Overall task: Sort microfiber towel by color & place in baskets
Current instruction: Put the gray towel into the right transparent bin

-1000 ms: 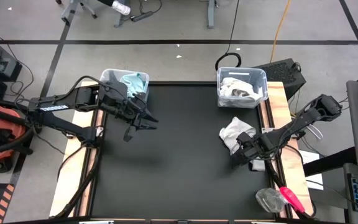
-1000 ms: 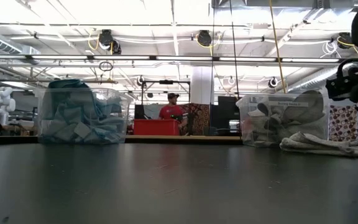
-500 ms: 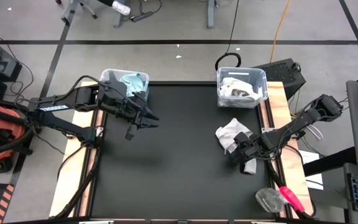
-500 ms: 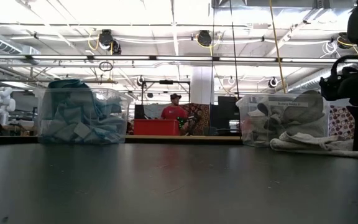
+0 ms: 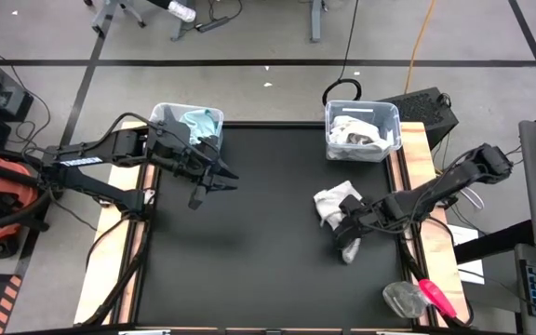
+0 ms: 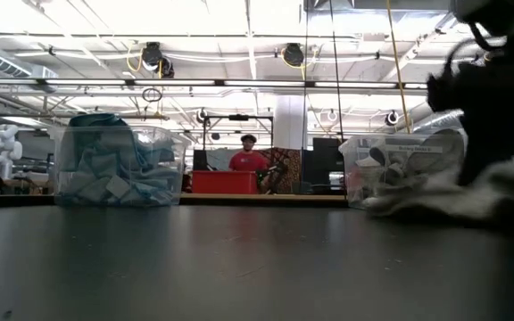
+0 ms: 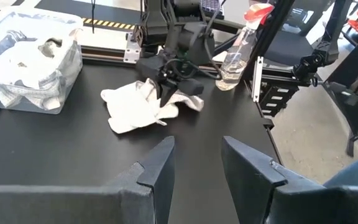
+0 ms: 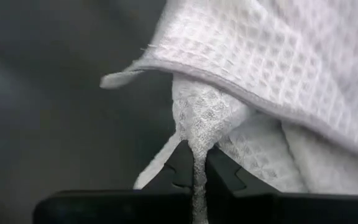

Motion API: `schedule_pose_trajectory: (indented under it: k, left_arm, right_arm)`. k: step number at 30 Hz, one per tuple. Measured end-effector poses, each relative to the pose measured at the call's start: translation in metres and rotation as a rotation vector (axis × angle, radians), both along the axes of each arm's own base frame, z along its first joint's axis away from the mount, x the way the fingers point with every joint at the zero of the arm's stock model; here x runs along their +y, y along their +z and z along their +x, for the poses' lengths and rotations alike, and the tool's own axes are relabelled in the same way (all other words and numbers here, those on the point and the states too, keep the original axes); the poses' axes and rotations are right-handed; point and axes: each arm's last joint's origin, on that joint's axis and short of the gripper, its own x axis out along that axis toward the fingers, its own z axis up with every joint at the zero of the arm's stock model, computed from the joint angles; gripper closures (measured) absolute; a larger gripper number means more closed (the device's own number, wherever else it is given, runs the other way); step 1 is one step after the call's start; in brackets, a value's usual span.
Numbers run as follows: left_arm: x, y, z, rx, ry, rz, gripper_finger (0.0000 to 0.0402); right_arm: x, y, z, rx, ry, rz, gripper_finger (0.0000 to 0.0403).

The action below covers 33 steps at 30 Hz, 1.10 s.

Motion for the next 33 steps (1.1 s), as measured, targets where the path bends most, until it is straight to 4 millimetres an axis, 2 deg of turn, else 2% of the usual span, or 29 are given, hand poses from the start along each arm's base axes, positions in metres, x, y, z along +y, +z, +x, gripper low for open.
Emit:
schedule_pose_trajectory:
  k: [9, 16, 26, 29, 33]
  left_arm:
    - [0.0, 0.0, 0.0, 0.002, 0.006, -0.005, 0.0264]
    - [0.0, 0.0, 0.0, 0.006, 0.015, -0.022, 0.0264]
    - [0.0, 0.0, 0.0, 0.011, 0.025, -0.043, 0.0264]
    - [0.0, 0.0, 0.0, 0.011, 0.025, -0.043, 0.0264]
    - [0.0, 0.0, 0.0, 0.011, 0.025, -0.043, 0.0264]
  right_arm:
    - [-0.014, 0.057, 0.029, -0.108, 0.058, -0.174, 0.0402]
    - [-0.034, 0.12, 0.041, -0.132, 0.074, -0.376, 0.0402]
    - [-0.07, 0.223, 0.03, -0.144, -0.008, -0.693, 0.0403]
    - [-0.082, 0.245, 0.023, -0.14, -0.042, -0.757, 0.0403]
    - [-0.098, 0.264, 0.014, -0.109, -0.097, -0.817, 0.0403]
